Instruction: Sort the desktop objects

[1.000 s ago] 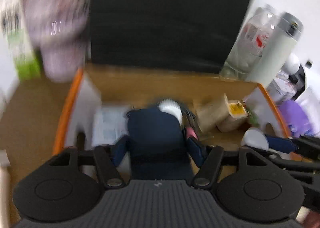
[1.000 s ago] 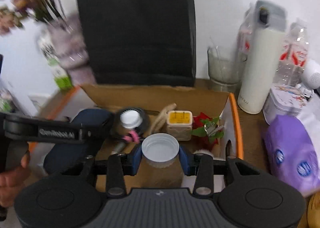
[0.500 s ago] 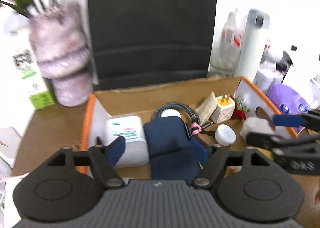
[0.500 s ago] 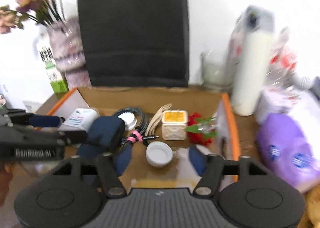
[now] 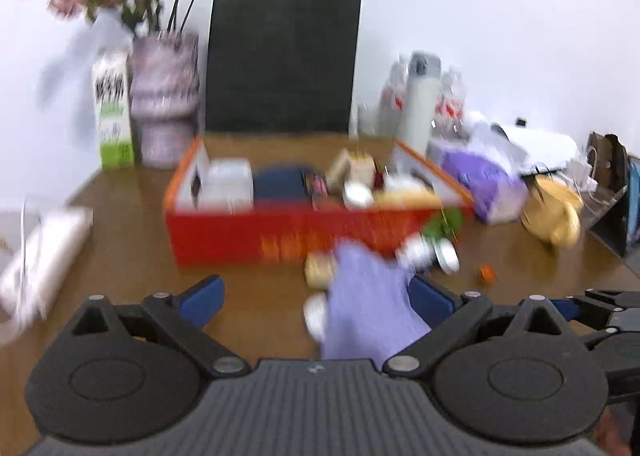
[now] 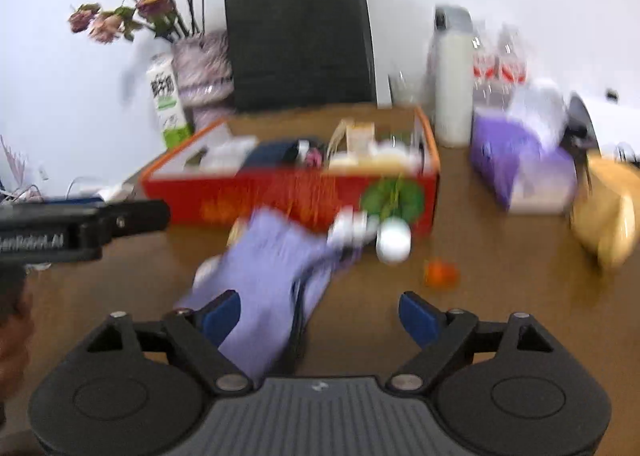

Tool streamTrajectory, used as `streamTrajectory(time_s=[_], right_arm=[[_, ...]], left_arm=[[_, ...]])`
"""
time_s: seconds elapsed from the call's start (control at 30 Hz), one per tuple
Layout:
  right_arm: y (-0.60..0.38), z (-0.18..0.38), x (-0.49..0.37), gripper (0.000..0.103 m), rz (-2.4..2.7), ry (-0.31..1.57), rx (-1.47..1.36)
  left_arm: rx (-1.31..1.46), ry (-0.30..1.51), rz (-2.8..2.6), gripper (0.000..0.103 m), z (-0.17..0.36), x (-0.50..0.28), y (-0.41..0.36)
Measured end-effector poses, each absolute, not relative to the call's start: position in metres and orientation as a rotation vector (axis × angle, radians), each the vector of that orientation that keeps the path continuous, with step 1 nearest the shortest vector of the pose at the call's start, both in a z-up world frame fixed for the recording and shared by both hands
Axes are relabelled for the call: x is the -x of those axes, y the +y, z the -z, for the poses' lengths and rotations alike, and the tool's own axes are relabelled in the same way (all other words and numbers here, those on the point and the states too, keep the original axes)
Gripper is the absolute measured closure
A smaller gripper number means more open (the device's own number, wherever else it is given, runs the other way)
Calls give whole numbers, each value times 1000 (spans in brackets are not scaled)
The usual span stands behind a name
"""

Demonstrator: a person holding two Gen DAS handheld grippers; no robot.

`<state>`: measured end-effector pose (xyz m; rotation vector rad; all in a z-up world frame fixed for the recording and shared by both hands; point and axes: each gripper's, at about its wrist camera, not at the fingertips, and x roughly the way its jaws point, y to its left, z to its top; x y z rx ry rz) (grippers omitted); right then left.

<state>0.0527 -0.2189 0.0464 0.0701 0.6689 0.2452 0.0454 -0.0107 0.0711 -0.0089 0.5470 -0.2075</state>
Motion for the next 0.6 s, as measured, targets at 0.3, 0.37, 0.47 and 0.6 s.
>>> streamTrajectory(time_s=[0.3,0.37,0.47,0.6], right_arm=[[-210,-18,12,5,-280,636,-113],[-208,-20,15,4,-294,618,-105],[-206,-19,14,4,-312,631,-104],[-214,-17,7,4,-297,658,-164]], left_arm=[[-3,522,136,0,-43,16,-8],[37,529,132,0,-41,22,-1],[69,520,136,0,-42,25,9],[108,586,123,0,-38,17,21]])
